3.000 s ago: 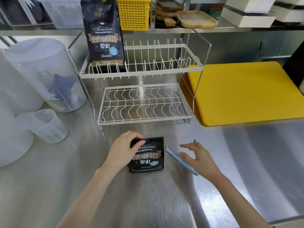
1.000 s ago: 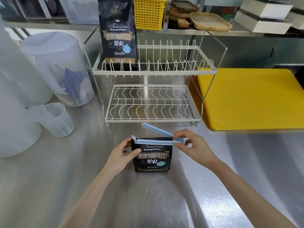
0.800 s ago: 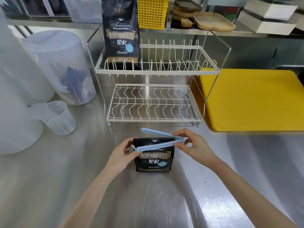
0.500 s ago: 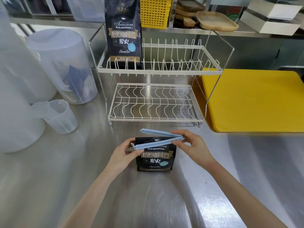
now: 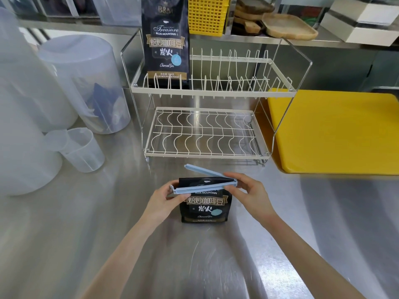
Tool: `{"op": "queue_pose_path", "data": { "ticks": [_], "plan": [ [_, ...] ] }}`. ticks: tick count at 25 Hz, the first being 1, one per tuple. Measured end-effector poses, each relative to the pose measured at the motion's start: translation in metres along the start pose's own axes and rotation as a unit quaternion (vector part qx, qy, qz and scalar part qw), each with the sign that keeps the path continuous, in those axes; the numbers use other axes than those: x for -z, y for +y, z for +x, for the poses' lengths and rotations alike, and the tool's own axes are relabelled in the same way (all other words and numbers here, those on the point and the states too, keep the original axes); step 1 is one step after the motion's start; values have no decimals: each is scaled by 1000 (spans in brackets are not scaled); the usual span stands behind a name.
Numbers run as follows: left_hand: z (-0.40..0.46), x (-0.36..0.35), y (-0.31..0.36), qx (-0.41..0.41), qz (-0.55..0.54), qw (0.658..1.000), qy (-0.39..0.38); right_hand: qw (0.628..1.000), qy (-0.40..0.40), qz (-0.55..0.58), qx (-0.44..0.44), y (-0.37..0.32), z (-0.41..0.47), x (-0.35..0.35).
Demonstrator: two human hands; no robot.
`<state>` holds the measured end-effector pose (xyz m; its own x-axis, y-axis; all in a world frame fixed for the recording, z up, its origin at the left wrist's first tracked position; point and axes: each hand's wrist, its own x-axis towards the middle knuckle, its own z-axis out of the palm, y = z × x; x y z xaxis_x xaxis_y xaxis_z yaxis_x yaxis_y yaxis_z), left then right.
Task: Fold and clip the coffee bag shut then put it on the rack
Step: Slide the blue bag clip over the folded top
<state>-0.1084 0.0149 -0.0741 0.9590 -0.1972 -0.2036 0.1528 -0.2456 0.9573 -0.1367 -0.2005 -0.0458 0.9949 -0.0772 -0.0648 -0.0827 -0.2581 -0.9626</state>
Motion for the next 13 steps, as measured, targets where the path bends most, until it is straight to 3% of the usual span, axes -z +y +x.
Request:
{"op": "queue_pose_path", "data": {
  "ticks": [9,13],
  "plan": [
    [-2,-1,5,17,0,1000,5,1000,13,17,-4,-2,-3,-7],
    [1,1,4,25,6,1000,-6,1000,3,-27,-1,-5,0,-4]
  ]
}}
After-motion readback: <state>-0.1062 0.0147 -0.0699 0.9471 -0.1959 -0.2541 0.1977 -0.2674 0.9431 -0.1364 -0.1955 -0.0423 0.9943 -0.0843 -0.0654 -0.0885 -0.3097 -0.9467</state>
